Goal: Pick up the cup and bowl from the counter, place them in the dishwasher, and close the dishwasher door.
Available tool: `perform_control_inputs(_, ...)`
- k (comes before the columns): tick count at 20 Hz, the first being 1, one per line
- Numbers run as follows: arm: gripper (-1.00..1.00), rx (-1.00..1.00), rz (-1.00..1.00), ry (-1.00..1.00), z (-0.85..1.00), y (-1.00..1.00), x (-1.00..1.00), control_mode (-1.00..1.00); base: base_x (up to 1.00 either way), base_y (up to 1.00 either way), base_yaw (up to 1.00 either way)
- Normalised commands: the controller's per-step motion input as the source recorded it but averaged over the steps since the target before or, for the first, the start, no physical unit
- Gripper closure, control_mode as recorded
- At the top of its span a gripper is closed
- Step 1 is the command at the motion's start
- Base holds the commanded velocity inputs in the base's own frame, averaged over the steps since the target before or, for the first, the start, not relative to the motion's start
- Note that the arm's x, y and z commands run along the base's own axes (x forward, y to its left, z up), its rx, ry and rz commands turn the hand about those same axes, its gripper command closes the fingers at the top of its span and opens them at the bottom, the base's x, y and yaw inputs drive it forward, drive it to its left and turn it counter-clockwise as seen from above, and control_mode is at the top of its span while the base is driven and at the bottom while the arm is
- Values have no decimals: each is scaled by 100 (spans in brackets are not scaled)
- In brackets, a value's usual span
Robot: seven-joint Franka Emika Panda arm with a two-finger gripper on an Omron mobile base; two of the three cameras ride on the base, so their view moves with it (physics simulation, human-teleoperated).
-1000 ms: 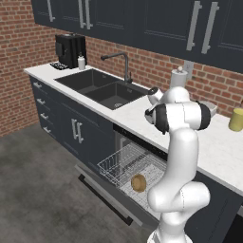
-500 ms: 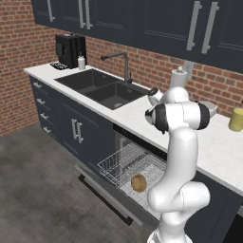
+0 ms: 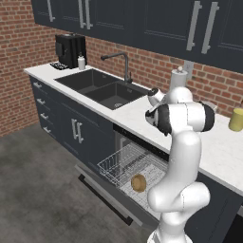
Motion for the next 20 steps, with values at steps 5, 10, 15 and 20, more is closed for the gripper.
perform_control_inputs(5,100,0,0,-9,25,63,-100,-100,0,0,0)
perform_control_inputs(10,100,0,0,-1,2,97,-100,-100,0,0,0)
perform_control_inputs(15,100,0,0,3,-13,96,-100,-100,0,0,0)
perform_control_inputs(20,100,1,0,35,-81,69,-47,-100,0,0,0)
